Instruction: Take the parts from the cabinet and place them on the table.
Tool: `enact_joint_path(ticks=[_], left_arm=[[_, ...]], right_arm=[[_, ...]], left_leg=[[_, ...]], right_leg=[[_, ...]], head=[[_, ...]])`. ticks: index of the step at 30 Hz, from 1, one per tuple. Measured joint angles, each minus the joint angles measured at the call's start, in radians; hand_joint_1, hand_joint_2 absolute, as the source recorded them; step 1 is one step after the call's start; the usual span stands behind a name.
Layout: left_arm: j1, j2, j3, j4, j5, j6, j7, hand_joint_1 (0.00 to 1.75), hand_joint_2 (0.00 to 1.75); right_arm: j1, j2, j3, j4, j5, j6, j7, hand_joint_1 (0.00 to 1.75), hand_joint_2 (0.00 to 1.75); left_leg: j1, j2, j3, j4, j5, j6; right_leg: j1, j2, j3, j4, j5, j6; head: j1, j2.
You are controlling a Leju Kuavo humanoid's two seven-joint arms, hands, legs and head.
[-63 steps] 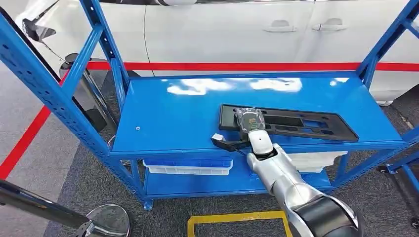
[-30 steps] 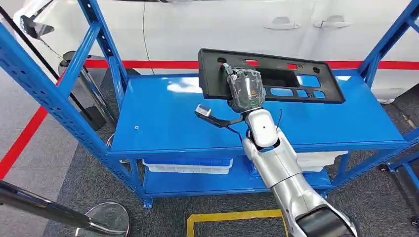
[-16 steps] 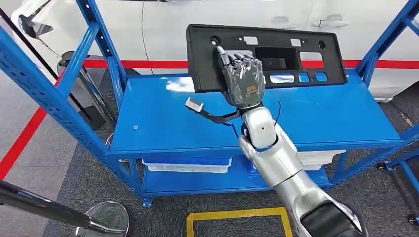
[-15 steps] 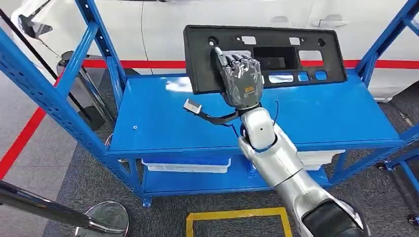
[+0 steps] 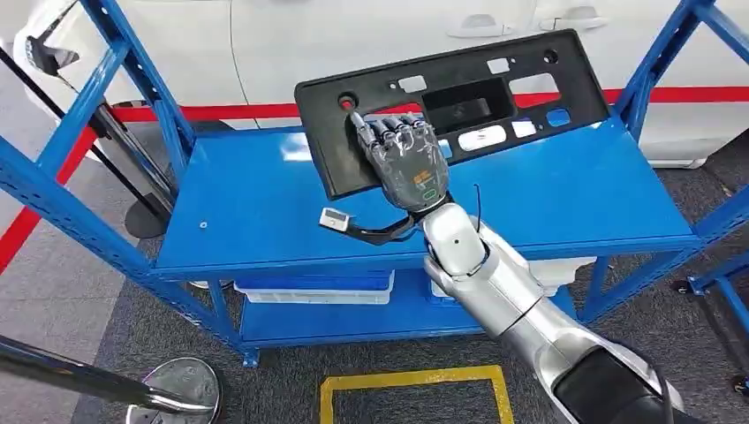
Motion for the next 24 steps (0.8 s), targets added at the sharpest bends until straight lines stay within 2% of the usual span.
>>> enact_joint_path(ticks=[1, 2, 4, 5, 6, 7, 9, 10, 11, 12, 13, 14, 15, 16, 17, 18, 19, 20, 21, 22, 23, 24], left_arm=[[0.0, 0.0, 0.0, 0.0, 0.0, -0.002, 0.0, 0.0, 1.75], [0.0, 0.0, 0.0, 0.0, 0.0, -0.004, 0.0, 0.0, 1.75], [-0.003, 0.0, 0.0, 0.0, 0.0, -0.006, 0.0, 0.0, 1.75], [-0.005, 0.009, 0.0, 0.0, 0.0, -0.006, 0.0, 0.0, 1.75], [-0.007, 0.013, -0.001, 0.0, 0.001, -0.008, 0.0, 0.0, 1.75], [-0.007, 0.012, -0.001, 0.0, 0.0, -0.008, 0.0, 0.0, 1.75], [-0.009, 0.018, -0.002, 0.0, 0.0, -0.008, 0.0, 0.0, 1.75], [-0.009, 0.018, -0.003, 0.0, -0.001, -0.008, 0.0, 0.0, 1.75], [-0.011, 0.015, -0.005, 0.0, -0.002, -0.008, 0.0, 0.0, 1.75], [-0.012, 0.014, -0.008, 0.0, -0.006, -0.008, 0.001, 0.0, 1.75], [-0.014, 0.012, -0.011, 0.0, -0.007, -0.008, 0.002, 0.0, 1.75], [-0.015, 0.006, -0.014, 0.0, -0.011, -0.008, 0.007, 0.0, 1.75], [-0.018, -0.001, -0.022, 0.001, -0.02, -0.008, 0.014, 0.0, 1.75], [-0.026, -0.014, -0.031, 0.002, -0.03, -0.003, 0.029, 0.0, 1.75], [-0.035, -0.027, -0.037, 0.003, -0.035, 0.002, 0.043, 0.0, 1.75], [-0.043, -0.037, -0.044, 0.003, -0.039, 0.006, 0.052, 0.0, 1.75], [-0.05, -0.046, -0.05, 0.004, -0.042, 0.013, 0.061, 0.0, 1.75], [-0.058, -0.056, -0.053, 0.005, -0.043, 0.016, 0.07, 0.0, 1.75], [-0.066, -0.063, -0.055, 0.005, -0.043, 0.018, 0.072, 0.0, 1.75], [-0.073, -0.072, -0.058, 0.006, -0.044, 0.019, 0.076, 0.0, 1.75], [-0.079, -0.074, -0.062, 0.006, -0.044, 0.019, 0.077, 0.0, 1.75], [-0.085, -0.078, -0.067, 0.007, -0.039, 0.019, 0.077, 0.0, 1.75]], right_arm=[[0.0, -0.002, 0.008, 0.0, 0.0, 0.0, -0.002, 1.75, 1.75], [0.0, -0.002, 0.013, 0.0, 0.0, 0.0, -0.006, 1.75, 1.75], [-0.001, -0.003, 0.021, -0.003, 0.0, 0.0, -0.013, 1.75, 1.75], [-0.001, -0.005, 0.025, -0.007, 0.0, 0.0, -0.018, 1.75, 1.75], [-0.002, -0.005, 0.027, -0.01, 0.0, 0.002, -0.019, 1.75, 1.75], [-0.001, -0.006, 0.03, -0.012, 0.0, 0.003, -0.024, 1.75, 1.75], [0.0, -0.006, 0.035, -0.016, 0.0, 0.007, -0.04, 1.75, 1.75], [0.003, -0.008, 0.035, -0.018, 0.0, 0.007, -0.04, 1.75, 1.75], [0.005, -0.015, 0.035, -0.018, 0.0, 0.006, -0.041, 1.75, 1.75], [0.005, -0.018, 0.035, -0.019, 0.0, 0.003, -0.042, 1.75, 1.75], [0.005, -0.025, 0.035, -0.021, 0.0, 0.0, -0.044, 1.75, 1.75], [0.009, -0.035, 0.035, -0.021, 0.0, -0.003, -0.045, 1.75, 1.75], [0.018, -0.05, 0.035, -0.023, 0.0, -0.007, -0.045, 1.75, 1.75], [0.029, -0.073, 0.032, -0.024, 0.0, -0.02, -0.046, 1.75, 1.75], [0.041, -0.096, 0.027, -0.026, 0.0, -0.03, -0.049, 1.75, 1.75], [0.05, -0.118, 0.02, -0.029, 0.0, -0.035, -0.052, 1.75, 1.75], [0.056, -0.134, 0.01, -0.033, 0.0, -0.036, -0.057, 1.75, 1.75], [0.061, -0.15, -0.005, -0.043, 0.0, -0.037, -0.064, 1.75, 1.75], [0.063, -0.163, -0.017, -0.051, 0.0, -0.038, -0.072, 1.75, 1.75], [0.067, -0.169, -0.029, -0.059, 0.0, -0.04, -0.076, 1.75, 1.75], [0.073, -0.174, -0.037, -0.065, 0.0, -0.042, -0.081, 1.75, 1.75], [0.073, -0.176, -0.045, -0.068, 0.0, -0.045, -0.094, 1.75, 1.75]], left_leg=[[-0.006, 0.0, 0.0, 0.01, 0.008, 0.008], [-0.013, -0.001, 0.021, -0.024, 0.035, 0.021], [-0.033, -0.004, 0.114, -0.185, 0.112, 0.055], [-0.047, -0.009, 0.156, -0.267, 0.119, 0.081], [-0.048, -0.006, 0.171, -0.287, 0.112, 0.09], [-0.054, -0.006, 0.164, -0.289, 0.133, 0.081], [-0.061, -0.007, 0.158, -0.308, 0.146, 0.085], [-0.056, -0.006, 0.157, -0.33, 0.167, 0.086], [-0.045, 0.003, 0.161, -0.351, 0.19, 0.077], [-0.044, 0.001, 0.151, -0.361, 0.205, 0.082], [-0.043, 0.002, 0.138, -0.361, 0.218, 0.085], [-0.042, 0.003, 0.124, -0.36, 0.227, 0.083], [-0.042, 0.003, 0.111, -0.359, 0.237, 0.084], [-0.041, 0.003, 0.096, -0.356, 0.247, 0.083], [-0.039, 0.001, 0.079, -0.352, 0.256, 0.081], [-0.037, -0.001, 0.062, -0.344, 0.264, 0.079], [-0.036, -0.002, 0.045, -0.336, 0.269, 0.076], [-0.036, -0.002, 0.031, -0.326, 0.274, 0.071], [-0.036, -0.001, 0.02, -0.316, 0.278, 0.066], [-0.039, 0.002, 0.013, -0.311, 0.282, 0.06], [-0.038, 0.006, 0.017, -0.315, 0.289, 0.052], [-0.038, 0.007, 0.016, -0.316, 0.297, 0.046]], right_leg=[[0.007, 0.0, -0.005, 0.0, 0.005, -0.005], [0.014, 0.001, -0.01, 0.0, 0.01, -0.009], [0.027, 0.003, -0.018, 0.0, 0.021, -0.013], [0.026, 0.002, -0.021, 0.0, 0.027, -0.014], [0.031, 0.002, -0.026, -0.003, 0.035, -0.008], [0.021, 0.001, -0.025, -0.009, 0.044, -0.003], [0.014, 0.001, -0.025, -0.025, 0.066, 0.009], [0.02, 0.002, -0.023, -0.041, 0.08, 0.017], [0.018, 0.003, -0.028, -0.036, 0.061, 0.022], [0.018, 0.002, -0.037, -0.012, 0.011, 0.029], [0.014, 0.002, -0.051, 0.047, -0.052, 0.034], [0.011, 0.002, -0.067, 0.116, -0.101, 0.04], [0.007, 0.001, -0.078, 0.18, -0.131, 0.046], [0.002, 0.001, -0.081, 0.225, -0.134, 0.053], [-0.001, 0.001, -0.066, 0.233, -0.11, 0.059], [-0.004, 0.0, -0.035, 0.203, -0.075, 0.063], [-0.006, -0.001, 0.012, 0.144, -0.044, 0.065], [-0.007, -0.005, 0.072, 0.061, -0.032, 0.063], [-0.006, -0.009, 0.114, -0.018, -0.074, 0.056], [0.005, -0.008, 0.135, -0.049, -0.082, 0.046], [0.006, -0.006, 0.127, -0.042, -0.068, 0.038], [0.009, -0.005, 0.126, -0.046, -0.067, 0.033]], head=[[0.0, 0.0], [0.0, 0.0], [0.0, 0.0], [0.001, 0.0], [0.002, 0.0], [0.0, 0.0], [-0.001, 0.0], [0.0, 0.0], [0.0, 0.0], [0.002, 0.0], [0.001, 0.0], [0.002, 0.0], [0.001, 0.0], [0.001, 0.0], [0.002, 0.0], [0.002, 0.0], [0.002, 0.0], [0.002, 0.0], [0.001, 0.0], [0.0, 0.0], [0.001, 0.0], [0.002, 0.0]])
